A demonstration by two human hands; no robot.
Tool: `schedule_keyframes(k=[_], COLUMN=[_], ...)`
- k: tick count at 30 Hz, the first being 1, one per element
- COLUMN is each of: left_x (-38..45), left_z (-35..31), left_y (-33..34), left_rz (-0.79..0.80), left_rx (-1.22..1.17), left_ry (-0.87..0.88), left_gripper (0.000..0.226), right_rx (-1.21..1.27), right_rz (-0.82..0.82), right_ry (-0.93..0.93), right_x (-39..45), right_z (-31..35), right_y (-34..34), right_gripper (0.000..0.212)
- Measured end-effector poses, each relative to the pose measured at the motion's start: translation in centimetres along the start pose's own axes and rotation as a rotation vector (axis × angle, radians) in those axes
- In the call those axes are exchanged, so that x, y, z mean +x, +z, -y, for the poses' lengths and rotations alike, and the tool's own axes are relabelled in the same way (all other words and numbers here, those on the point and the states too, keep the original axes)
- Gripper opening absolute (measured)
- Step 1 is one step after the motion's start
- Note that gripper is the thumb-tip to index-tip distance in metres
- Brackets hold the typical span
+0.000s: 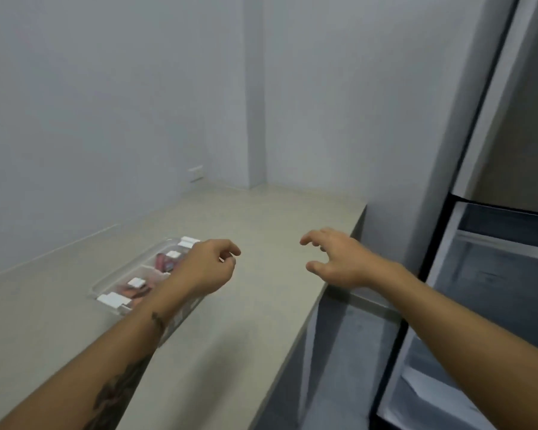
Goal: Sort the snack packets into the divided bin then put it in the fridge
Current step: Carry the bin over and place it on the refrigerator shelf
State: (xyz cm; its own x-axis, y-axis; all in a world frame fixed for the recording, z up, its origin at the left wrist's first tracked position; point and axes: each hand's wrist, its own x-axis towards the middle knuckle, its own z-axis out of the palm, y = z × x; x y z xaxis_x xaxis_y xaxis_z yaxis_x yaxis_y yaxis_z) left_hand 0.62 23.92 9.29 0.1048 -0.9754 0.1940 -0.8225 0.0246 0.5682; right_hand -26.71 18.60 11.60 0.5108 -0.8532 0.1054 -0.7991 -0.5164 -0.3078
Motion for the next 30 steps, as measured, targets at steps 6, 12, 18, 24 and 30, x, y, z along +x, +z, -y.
schedule_keyframes(k=[6, 12, 18, 24, 30], left_x=[-0.8, 0.3, 2.9, 2.9, 3.0], left_z=[11.1, 16.9, 20.1, 20.6, 20.7], left_y=[-2.2, 0.7, 3.3, 3.0, 2.8], left_rz=[-0.324, -0.45, -0.562, -0.592, -0.744], left_rx=[-0.01, 0.026, 0.049, 0.07, 0.02], left_ry=[-0.336, -0.856, -0.984, -0.997, -0.972], left_gripper=[0.033, 0.052, 0.047, 0.042, 0.04], right_rx=[0.058, 0.118, 0.132, 0.251, 0.237], right_rz=[0.117, 0.258, 0.379, 0.402, 0.305], right_ry=[-0.181, -0.314, -0.349, -0.373, -0.362], right_x=[12.0, 22.8, 33.3, 37.7, 37.1], right_z=[5.5, 9.1, 10.7, 10.4, 9.8], right_y=[5.8, 11.0, 16.3, 22.5, 24.0], right_gripper=[0.049, 0.054, 0.064, 0.052, 0.047])
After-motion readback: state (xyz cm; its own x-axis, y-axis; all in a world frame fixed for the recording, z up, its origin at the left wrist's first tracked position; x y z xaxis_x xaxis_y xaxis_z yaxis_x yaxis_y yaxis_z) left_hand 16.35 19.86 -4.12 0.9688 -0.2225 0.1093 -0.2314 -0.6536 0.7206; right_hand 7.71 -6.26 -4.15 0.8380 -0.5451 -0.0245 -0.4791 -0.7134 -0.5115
